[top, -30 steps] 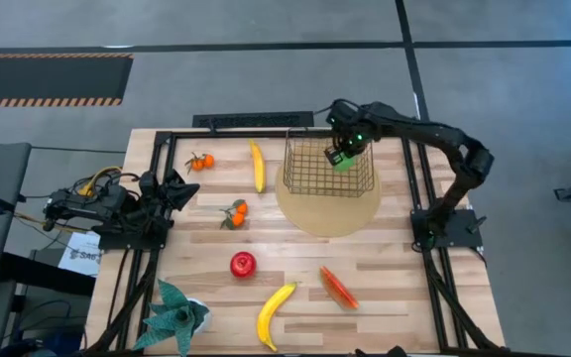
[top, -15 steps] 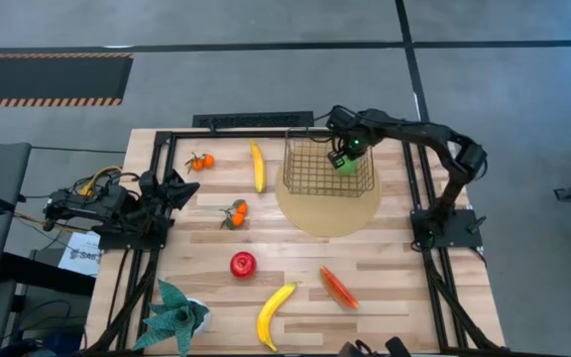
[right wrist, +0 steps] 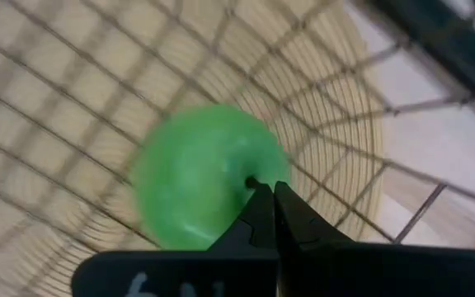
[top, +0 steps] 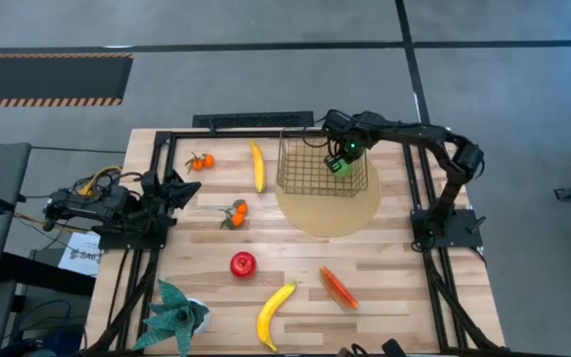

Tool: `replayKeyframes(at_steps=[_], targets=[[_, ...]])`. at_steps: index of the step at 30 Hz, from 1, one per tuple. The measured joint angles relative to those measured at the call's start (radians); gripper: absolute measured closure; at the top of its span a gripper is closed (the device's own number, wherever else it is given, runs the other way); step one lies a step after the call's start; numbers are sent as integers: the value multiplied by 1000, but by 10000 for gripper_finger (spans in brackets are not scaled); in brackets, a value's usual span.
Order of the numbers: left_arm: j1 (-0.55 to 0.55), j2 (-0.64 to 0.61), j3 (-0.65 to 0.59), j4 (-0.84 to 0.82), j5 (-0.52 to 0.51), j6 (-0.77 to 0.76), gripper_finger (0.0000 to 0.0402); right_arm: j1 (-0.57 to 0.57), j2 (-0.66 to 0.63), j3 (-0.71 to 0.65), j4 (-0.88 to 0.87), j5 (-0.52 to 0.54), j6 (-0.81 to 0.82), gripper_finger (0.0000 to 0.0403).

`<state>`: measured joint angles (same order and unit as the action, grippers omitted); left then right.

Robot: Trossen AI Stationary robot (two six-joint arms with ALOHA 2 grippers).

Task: Build produce basket
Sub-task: Put the green apple into the wire basket

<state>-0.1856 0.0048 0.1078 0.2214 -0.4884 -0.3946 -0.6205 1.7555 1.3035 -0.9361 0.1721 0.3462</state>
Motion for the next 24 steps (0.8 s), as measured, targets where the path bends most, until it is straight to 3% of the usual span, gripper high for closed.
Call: replayKeyframes(at_steps=[8,24], targets=[[0,0,0,4,2,-8,401,4,-52,51,-11,20,3,403],[0,0,0,5,5,-9,401,80,-33,57,-76,186,-4,403]])
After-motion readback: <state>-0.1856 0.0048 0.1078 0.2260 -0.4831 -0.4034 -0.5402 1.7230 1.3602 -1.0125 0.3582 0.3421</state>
